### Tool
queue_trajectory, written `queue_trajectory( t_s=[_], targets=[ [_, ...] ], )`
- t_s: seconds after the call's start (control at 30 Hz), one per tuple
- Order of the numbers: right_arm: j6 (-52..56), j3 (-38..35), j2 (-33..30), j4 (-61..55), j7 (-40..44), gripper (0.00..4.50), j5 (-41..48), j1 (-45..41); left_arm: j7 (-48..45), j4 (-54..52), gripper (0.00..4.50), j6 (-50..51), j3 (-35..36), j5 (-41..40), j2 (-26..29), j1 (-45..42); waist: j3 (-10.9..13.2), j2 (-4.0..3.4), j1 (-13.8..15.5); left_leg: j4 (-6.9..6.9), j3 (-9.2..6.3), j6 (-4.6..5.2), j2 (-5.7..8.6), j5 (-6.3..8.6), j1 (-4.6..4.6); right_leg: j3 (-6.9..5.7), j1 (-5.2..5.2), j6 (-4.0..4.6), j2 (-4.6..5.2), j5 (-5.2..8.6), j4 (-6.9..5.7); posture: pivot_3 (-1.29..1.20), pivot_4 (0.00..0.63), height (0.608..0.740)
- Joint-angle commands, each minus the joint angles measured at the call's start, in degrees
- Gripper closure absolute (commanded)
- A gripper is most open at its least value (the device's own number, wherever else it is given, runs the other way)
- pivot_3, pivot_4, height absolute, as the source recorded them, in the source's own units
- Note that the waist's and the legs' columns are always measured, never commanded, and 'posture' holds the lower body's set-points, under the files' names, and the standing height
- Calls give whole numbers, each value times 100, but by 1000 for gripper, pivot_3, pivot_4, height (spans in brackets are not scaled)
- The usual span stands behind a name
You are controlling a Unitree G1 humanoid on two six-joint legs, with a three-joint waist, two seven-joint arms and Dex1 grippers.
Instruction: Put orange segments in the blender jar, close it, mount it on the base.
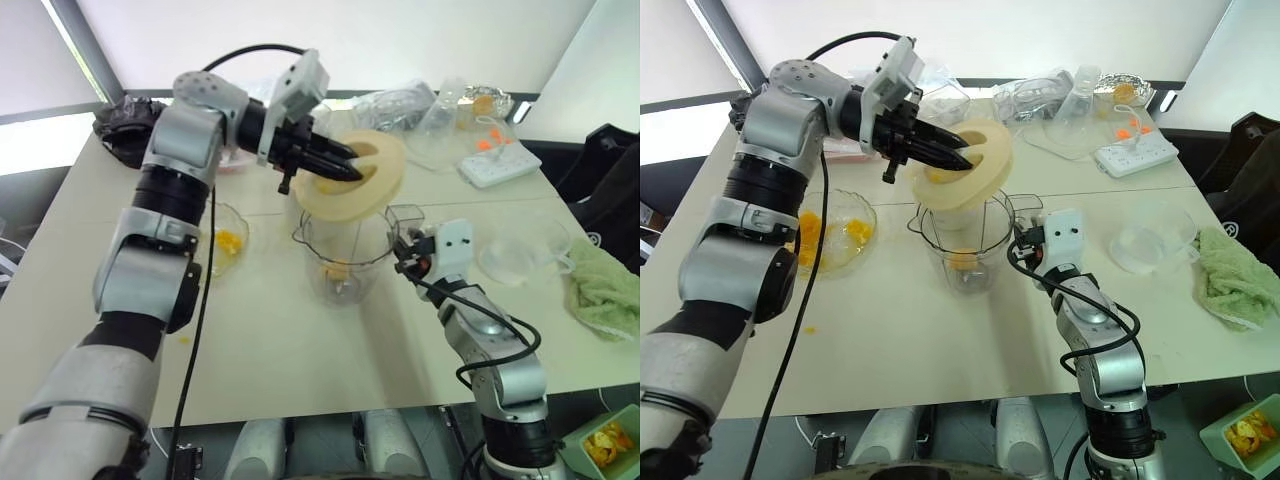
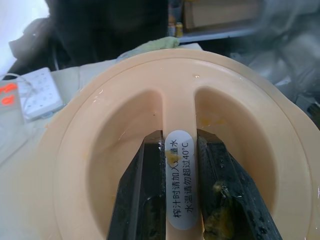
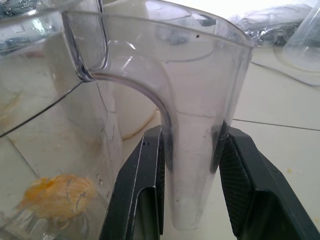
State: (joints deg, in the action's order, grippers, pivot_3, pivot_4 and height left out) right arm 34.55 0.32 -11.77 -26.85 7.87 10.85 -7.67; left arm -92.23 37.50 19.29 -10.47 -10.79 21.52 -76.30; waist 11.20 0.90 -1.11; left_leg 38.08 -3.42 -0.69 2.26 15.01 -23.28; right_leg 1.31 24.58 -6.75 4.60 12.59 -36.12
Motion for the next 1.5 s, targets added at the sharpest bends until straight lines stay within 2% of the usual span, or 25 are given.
queue_trajectory(
  t_s=[0.03, 0.33, 0.5, 0.77, 1.23, 1.37, 1.5],
  targets=[
    [-130, 14, 91, -354, -29, 3518, 11, -13, -27, -288, 4226, -6, -210, -174, -65, -105, 0, 0, 0, 0, 0, 0, 0, 0, 0, 0, 0, 0, 0, 0, 0, 0, 150, 740],
    [-194, 2, 194, -374, -121, 3518, -83, 67, -27, -515, 4226, -64, -927, -409, 135, 107, 0, 0, -8, 0, -3, 0, -1, 0, 2, 2, 0, 0, -1, 0, -2, 0, 150, 740],
    [-247, 37, 256, -378, -163, 3518, -131, 104, -27, -501, 4226, -607, -1178, -84, 242, 289, 0, -1, 9, 1, -3, 0, -1, 0, 2, 3, 0, 1, 0, 0, -2, 0, 150, 740],
    [-277, 68, 299, -357, -181, 3518, -159, 93, -27, -488, 4226, -887, -1253, 191, 260, 443, -2, -2, 11, 2, -2, 0, 0, 0, 2, 2, 0, 1, 0, 0, -2, 0, 150, 740],
    [-249, 144, 287, -269, -100, 3518, -235, -100, 123, -736, 4226, -312, -1490, 762, 273, 859, -12, -9, 11, 5, -2, 0, -1, 0, 29, 3, -28, 1, 0, 1, -3, 0, 150, 740],
    [-209, 27, 193, -288, -26, 3518, -198, -192, 755, -579, 4226, -176, -1852, 1345, 120, 1009, -18, -10, 29, 5, -3, 1, -1, 0, 36, 3, -39, 1, 0, 1, -2, 0, 150, 740],
    [-247, -57, 119, -264, 45, 3518, -184, -175, 1419, -539, 4226, 372, -1918, 1671, -66, 1063, -35, -28, 52, -1, -5, 2, -3, 1, 116, -7, -132, 14, 2, 17, 17, 0, 150, 740]
  ],
)
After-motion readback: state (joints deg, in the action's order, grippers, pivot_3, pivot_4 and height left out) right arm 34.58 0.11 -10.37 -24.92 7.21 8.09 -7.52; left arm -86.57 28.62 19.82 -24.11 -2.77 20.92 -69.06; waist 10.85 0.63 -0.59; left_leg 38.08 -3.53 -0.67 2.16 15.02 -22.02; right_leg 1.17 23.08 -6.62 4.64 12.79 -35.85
